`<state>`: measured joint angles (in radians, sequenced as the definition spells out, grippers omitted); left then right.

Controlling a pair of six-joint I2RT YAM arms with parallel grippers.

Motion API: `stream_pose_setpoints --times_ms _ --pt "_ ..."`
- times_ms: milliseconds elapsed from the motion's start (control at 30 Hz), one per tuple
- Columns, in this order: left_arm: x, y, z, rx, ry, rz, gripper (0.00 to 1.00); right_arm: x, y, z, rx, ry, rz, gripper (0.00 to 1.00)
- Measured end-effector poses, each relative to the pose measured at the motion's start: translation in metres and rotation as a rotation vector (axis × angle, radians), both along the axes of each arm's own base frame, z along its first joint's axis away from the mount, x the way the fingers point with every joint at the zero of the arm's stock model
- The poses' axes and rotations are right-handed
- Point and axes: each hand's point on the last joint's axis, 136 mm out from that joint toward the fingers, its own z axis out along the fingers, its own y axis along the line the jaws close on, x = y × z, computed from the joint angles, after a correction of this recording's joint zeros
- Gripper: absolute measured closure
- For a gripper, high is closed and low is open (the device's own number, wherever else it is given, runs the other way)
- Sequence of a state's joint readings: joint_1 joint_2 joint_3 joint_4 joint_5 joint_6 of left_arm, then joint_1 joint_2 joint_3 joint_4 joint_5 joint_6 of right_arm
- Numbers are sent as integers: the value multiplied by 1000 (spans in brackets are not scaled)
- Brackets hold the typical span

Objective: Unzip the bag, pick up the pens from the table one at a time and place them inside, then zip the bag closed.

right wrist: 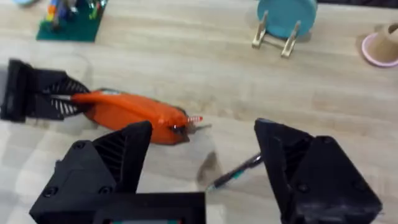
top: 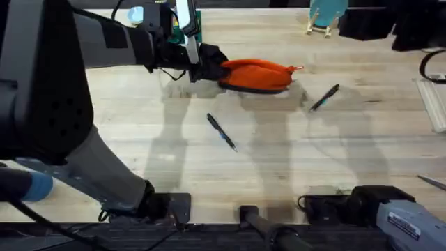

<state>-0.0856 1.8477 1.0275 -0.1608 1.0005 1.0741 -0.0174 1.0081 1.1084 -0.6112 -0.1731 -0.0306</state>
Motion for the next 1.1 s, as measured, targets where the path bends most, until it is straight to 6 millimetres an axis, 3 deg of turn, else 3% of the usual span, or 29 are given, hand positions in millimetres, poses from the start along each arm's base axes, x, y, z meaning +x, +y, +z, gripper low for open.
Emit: stream_pose_setpoints --times_ms 267,700,1100 --pt "0 0 0 0 0 0 960 -12 9 -16 -5 77 68 5" --pt "0 0 0 0 0 0 960 -9 31 -64 26 257 234 6" --pt "0 0 0 0 0 0 960 -8 33 -69 161 326 133 6"
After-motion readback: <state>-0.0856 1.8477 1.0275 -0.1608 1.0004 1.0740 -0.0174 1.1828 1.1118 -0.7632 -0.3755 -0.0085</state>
